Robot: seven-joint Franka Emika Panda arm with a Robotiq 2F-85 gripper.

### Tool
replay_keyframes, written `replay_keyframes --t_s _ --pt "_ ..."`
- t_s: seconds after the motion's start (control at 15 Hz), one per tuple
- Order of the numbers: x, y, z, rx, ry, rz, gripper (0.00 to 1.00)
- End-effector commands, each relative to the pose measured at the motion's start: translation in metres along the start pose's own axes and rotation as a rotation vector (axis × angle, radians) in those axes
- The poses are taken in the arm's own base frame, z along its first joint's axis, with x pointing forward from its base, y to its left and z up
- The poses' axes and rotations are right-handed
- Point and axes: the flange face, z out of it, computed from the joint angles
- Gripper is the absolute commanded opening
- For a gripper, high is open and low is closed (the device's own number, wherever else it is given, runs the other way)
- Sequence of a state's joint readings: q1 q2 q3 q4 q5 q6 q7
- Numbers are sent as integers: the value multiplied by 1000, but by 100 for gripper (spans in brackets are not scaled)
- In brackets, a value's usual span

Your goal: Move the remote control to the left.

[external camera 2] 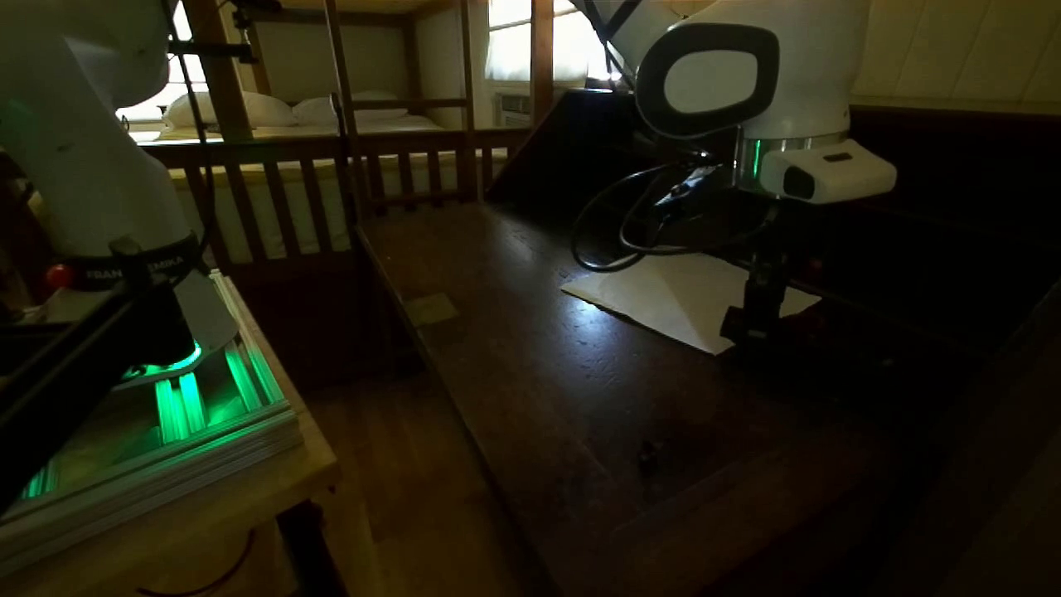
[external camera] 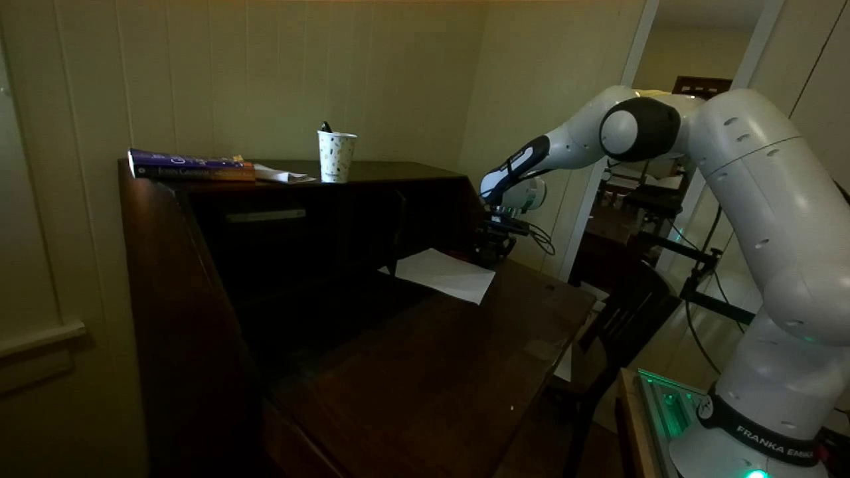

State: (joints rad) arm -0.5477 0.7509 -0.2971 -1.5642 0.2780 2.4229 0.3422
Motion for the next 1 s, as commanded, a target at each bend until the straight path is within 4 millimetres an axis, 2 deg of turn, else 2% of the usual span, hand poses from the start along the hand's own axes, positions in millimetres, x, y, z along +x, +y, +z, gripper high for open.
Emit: replay_keyframes --t_s 0.0,0.27,0.53,0.73,0.87,0.93 --pt "-26 10 -59 25 -35 -202 37" --pt "-60 39 -97 65 -73 -418 37" --pt "-106 67 -120 124 -99 -627 37" --pt "-142 75 -135 149 -124 -785 37" --pt "-167 67 -149 179 -130 -885 37" --pt "-136 66 -126 153 -130 -788 37"
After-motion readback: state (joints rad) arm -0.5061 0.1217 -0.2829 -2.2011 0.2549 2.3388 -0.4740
